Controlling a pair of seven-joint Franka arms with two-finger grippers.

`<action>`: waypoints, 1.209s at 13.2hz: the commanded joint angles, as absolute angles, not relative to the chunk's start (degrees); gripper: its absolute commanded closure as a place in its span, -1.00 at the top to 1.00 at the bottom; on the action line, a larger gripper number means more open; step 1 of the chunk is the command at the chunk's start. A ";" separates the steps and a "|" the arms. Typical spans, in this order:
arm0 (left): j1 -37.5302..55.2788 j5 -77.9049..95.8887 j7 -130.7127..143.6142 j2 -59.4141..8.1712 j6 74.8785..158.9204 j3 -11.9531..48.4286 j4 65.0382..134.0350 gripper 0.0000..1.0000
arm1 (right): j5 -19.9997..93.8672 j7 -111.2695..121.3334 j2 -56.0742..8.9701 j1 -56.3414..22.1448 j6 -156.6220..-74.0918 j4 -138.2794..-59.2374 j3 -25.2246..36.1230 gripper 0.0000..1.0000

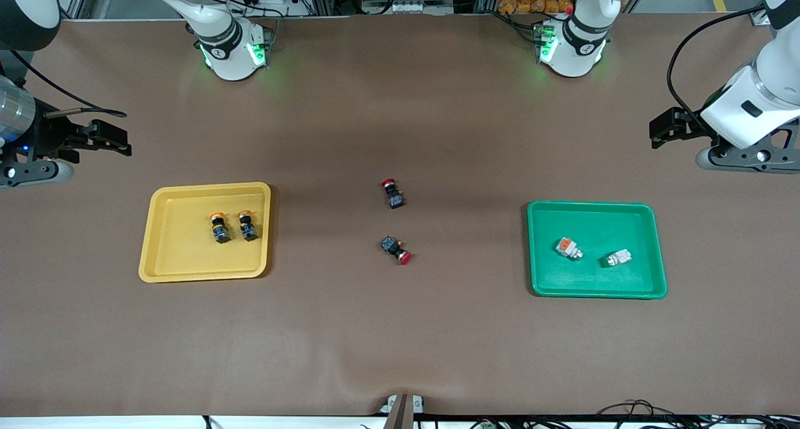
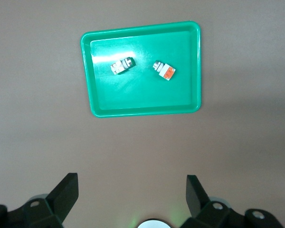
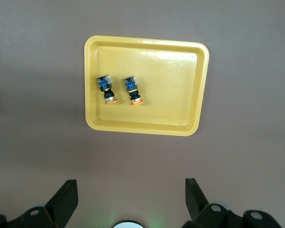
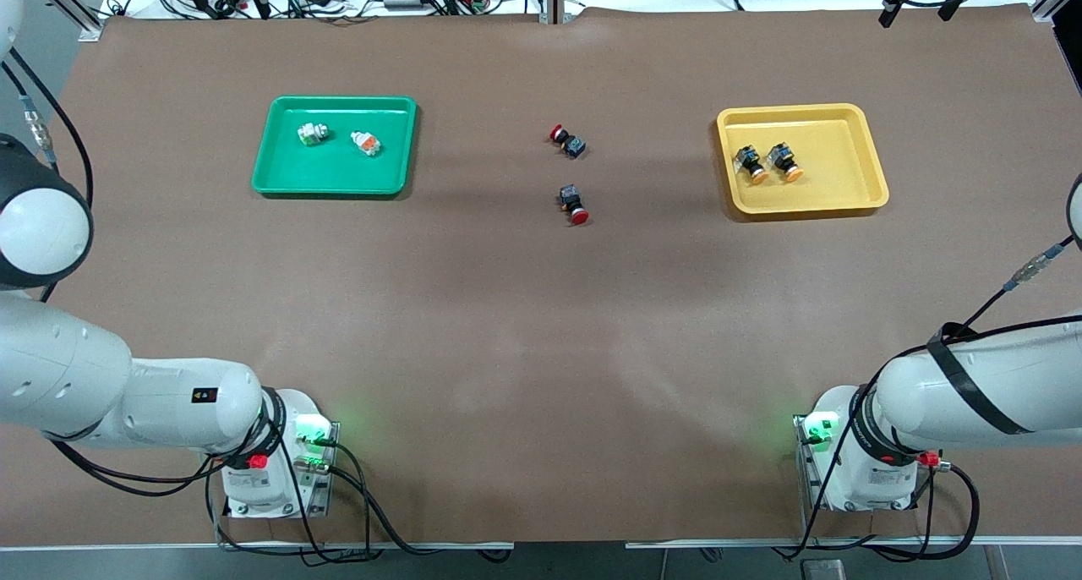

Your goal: Place green and yellow buttons in trays

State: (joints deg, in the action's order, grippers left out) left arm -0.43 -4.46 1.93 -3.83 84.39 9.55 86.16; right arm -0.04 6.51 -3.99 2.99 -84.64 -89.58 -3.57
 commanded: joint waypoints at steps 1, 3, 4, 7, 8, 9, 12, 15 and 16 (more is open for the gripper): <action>-0.62 -5.54 0.79 -3.25 84.55 9.75 85.96 1.00 | -0.35 5.54 -3.16 3.60 -84.99 -90.26 -3.96 1.00; -0.62 -5.54 0.79 -3.25 84.55 9.76 85.96 1.00 | -0.70 5.62 -2.29 3.52 -85.86 -90.53 -3.96 1.00; -0.62 -5.54 0.79 -3.25 84.55 9.76 85.96 1.00 | -1.14 5.62 -1.94 3.43 -86.30 -90.96 -3.96 1.00; -0.62 -5.45 0.79 -3.25 84.55 9.76 85.96 1.00 | -1.23 5.63 0.78 3.51 -89.71 -95.33 -3.96 1.00; -0.62 -5.45 0.79 -3.25 84.46 9.76 85.96 1.00 | -1.23 5.89 1.75 3.60 -91.74 -97.54 -3.96 1.00; -0.62 -5.45 0.79 -3.25 84.55 9.76 85.96 1.00 | -1.23 6.06 1.58 3.60 -92.11 -97.47 -3.96 1.00; -0.70 -5.36 0.79 -3.34 84.55 9.67 85.96 1.00 | -1.23 7.47 1.84 3.96 -91.76 -97.30 -3.96 1.00; -0.70 -5.19 1.58 -3.34 84.46 9.67 85.96 1.00 | -1.23 7.38 1.32 3.96 -89.13 -96.06 -3.78 1.00; -0.79 -4.75 2.10 -3.34 84.46 9.58 85.96 1.00 | -1.23 7.21 1.32 3.78 -88.77 -95.98 -3.87 1.00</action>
State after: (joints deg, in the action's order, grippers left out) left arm -0.44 -4.46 1.96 -3.83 84.42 9.54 86.16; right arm -0.42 6.62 -0.06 3.06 -89.78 -95.34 -3.29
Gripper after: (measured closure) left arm 0.000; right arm 0.000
